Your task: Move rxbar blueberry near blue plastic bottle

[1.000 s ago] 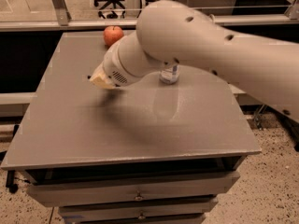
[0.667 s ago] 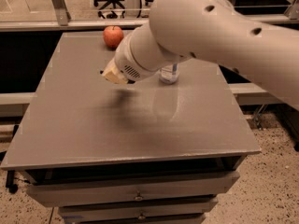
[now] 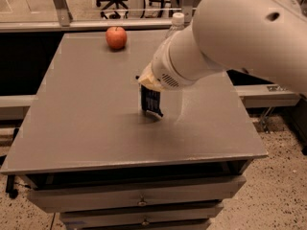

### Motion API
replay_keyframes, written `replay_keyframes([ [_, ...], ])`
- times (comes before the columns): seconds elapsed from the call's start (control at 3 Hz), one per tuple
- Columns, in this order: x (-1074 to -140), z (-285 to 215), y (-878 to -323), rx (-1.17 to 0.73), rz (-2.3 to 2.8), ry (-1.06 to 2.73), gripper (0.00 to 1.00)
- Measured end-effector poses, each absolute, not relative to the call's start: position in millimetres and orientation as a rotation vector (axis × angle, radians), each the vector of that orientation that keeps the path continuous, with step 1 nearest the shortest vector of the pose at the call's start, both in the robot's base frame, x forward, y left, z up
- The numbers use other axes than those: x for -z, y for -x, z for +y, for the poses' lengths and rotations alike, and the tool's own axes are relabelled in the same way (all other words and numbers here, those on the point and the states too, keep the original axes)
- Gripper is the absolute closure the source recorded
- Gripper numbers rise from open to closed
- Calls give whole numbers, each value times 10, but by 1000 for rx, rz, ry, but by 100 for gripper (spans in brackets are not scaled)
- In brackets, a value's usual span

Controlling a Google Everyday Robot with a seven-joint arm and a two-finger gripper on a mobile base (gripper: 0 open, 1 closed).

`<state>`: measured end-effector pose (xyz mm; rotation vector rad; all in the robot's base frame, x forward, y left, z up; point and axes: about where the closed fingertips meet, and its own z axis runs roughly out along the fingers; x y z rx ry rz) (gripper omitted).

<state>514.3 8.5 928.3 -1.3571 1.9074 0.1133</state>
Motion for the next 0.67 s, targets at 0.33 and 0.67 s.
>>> replay_keyframes([
  [0.33, -9162, -262, -5151, -74, 1934, 1324, 100],
  [0.67, -9073, -551, -5248, -31, 1943, 1308, 100],
])
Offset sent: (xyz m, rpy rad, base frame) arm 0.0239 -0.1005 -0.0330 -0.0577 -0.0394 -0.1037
